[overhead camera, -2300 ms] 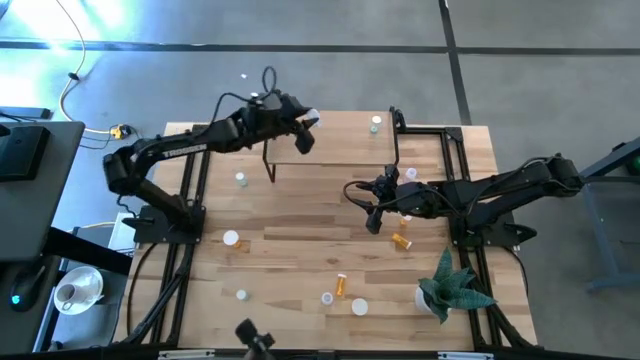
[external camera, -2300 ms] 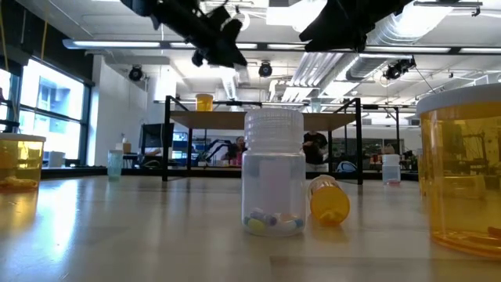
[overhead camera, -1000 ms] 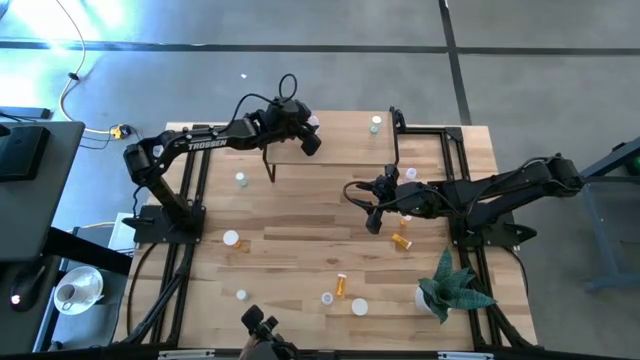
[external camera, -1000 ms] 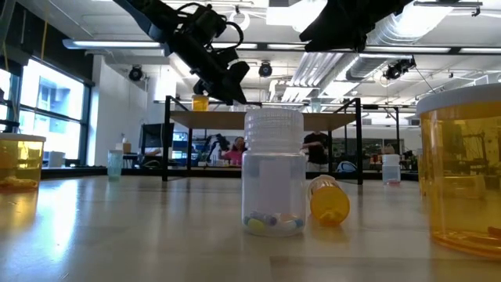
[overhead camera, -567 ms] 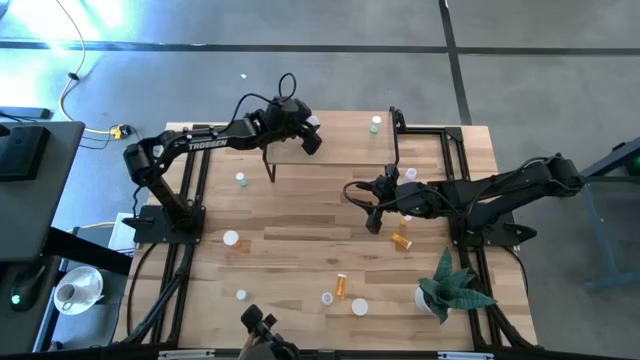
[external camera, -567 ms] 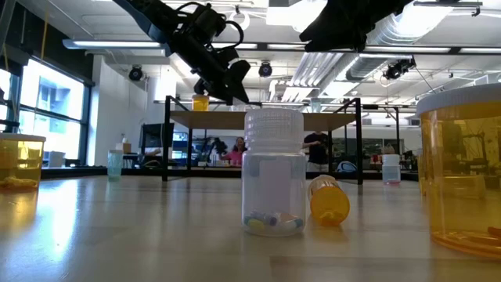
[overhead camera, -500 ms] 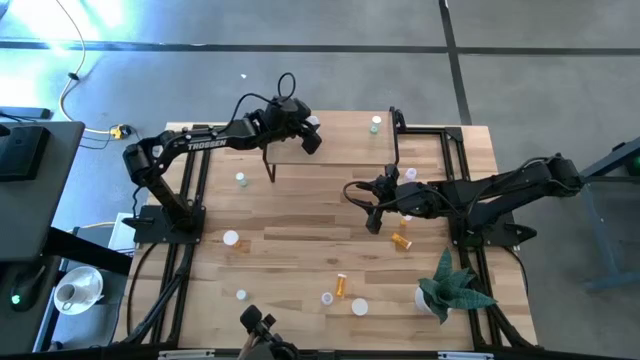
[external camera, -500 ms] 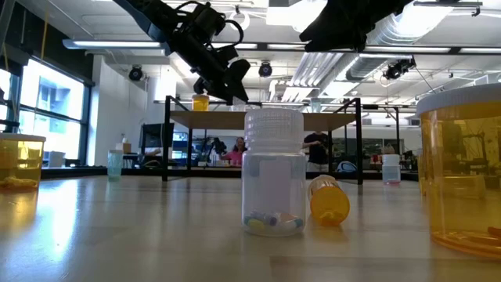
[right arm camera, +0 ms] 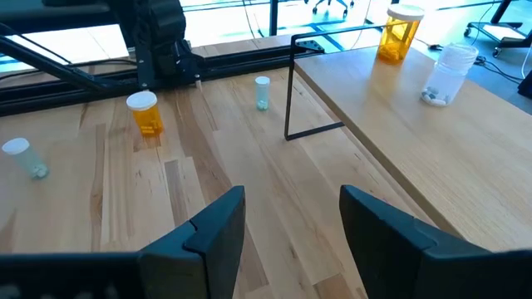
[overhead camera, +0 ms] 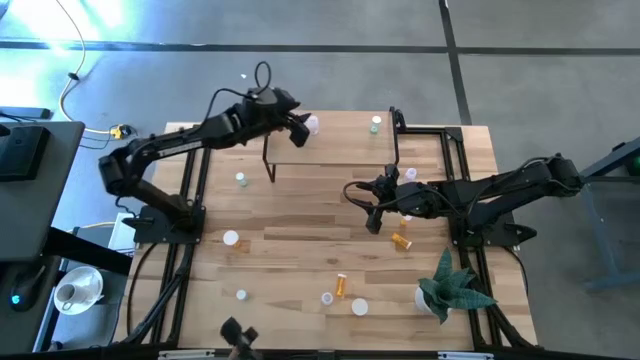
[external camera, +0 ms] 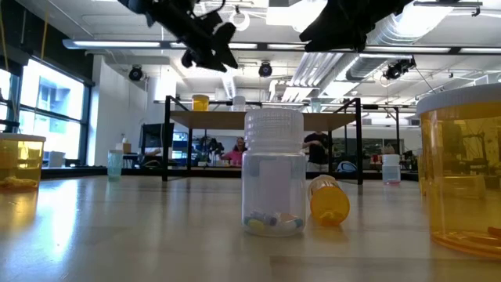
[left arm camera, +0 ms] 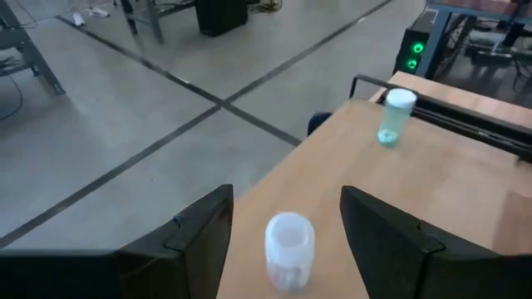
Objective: Pick and place medicine bottles onto shelf by color
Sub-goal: Put the top right orange pill bottle on the shelf
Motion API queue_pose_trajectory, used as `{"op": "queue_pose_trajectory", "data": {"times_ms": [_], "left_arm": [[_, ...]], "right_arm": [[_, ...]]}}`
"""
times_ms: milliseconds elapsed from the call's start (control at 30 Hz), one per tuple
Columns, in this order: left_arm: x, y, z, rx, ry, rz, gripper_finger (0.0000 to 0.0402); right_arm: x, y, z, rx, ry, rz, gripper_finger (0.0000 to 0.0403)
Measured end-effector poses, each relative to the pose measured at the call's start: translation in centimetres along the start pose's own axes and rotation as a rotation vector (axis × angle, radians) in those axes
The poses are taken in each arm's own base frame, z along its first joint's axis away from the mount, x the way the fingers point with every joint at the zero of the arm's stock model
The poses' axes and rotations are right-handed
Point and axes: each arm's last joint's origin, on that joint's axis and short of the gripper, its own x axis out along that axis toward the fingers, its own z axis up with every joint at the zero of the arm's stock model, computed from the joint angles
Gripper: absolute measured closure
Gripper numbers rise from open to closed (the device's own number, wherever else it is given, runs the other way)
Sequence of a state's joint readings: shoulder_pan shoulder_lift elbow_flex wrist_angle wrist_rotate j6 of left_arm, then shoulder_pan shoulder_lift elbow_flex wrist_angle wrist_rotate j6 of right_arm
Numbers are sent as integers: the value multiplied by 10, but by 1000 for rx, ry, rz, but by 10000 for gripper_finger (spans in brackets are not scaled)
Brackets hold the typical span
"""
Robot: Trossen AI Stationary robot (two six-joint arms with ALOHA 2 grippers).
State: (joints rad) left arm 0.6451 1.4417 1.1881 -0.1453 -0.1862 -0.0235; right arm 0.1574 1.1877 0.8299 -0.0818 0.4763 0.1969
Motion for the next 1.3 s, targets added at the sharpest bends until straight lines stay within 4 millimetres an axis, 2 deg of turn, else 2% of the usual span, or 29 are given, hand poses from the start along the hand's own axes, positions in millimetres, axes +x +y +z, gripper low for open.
{"op": "queue_pose_trajectory", "data": {"times_ms": [233, 400, 633, 767, 1100, 1300], "left_arm": [[-53, -6, 7, 36, 43, -90, 188], [-79, -19, -10, 110, 116, -188, 188], [-89, -44, -54, 118, 114, -290, 188], [-92, -62, -77, 107, 70, -367, 188], [-102, -98, -122, 98, -52, -500, 188], [-109, -107, -125, 84, -85, -529, 188]], "right_arm": [[-7, -1, 3, 12, -11, 9, 214], [-21, 1, 3, 38, -3, 41, 214], [-37, 9, -1, 55, 26, 93, 214], [-48, 6, -4, 116, 66, 100, 214], [-85, -25, -8, 270, 155, 38, 214], [-111, -52, 13, 361, 269, -156, 214]]}}
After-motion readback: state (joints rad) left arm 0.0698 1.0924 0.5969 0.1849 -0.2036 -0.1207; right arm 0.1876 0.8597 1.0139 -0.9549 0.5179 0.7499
